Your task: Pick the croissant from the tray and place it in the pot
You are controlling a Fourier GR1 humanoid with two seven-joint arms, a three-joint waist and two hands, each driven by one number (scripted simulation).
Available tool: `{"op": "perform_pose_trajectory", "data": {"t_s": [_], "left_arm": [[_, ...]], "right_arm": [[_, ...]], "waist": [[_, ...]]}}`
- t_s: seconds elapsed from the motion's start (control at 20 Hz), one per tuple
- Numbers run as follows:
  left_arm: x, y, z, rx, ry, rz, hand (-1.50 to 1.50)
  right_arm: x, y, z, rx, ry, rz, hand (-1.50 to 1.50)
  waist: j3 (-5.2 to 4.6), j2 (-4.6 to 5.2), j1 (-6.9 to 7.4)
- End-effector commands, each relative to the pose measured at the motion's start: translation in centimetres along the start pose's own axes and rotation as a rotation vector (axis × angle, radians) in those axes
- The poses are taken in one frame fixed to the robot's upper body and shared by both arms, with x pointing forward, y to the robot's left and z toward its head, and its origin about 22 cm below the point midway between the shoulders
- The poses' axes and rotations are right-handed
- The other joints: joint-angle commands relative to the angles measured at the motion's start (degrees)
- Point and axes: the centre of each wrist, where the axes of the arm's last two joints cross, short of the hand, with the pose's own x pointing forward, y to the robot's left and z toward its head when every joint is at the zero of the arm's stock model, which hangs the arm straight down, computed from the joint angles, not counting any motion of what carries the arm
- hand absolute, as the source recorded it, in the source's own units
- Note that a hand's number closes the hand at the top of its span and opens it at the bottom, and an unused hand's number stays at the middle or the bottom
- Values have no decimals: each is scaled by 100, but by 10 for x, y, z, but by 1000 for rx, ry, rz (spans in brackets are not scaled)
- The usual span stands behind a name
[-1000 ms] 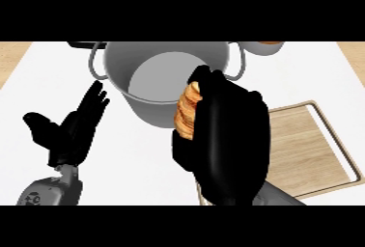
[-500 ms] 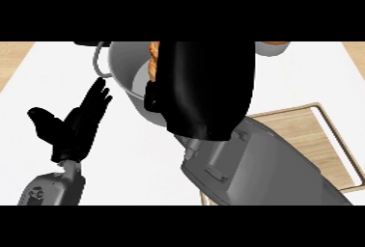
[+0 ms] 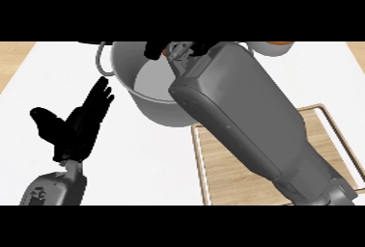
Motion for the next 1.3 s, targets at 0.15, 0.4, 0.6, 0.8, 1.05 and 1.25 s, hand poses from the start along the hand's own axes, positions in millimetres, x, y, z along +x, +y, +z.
{"op": "perform_pose_trajectory", "data": {"t_s": [0.15,0.4,0.6,0.8,1.05,1.25], "left_arm": [[0,-7,-3,-5,4,2,0],[3,-4,-2,-4,-5,10,0],[-4,-7,4,-41,2,4,0],[20,-2,-11,-31,-15,13,0],[-3,-6,-3,-16,-3,8,0],[-5,11,0,22,-2,12,0]], "right_arm": [[1,45,-31,55,137,8,150],[-28,74,-44,177,276,-124,150],[-34,85,-48,242,347,-230,-150],[-59,102,-50,214,334,-416,-150],[-40,86,-50,-45,249,-585,-150],[-48,88,-53,-203,262,-652,-150]], "waist": [[2,23,0],[4,48,106],[1,46,196],[11,48,72],[6,26,32],[7,-22,-117]]}}
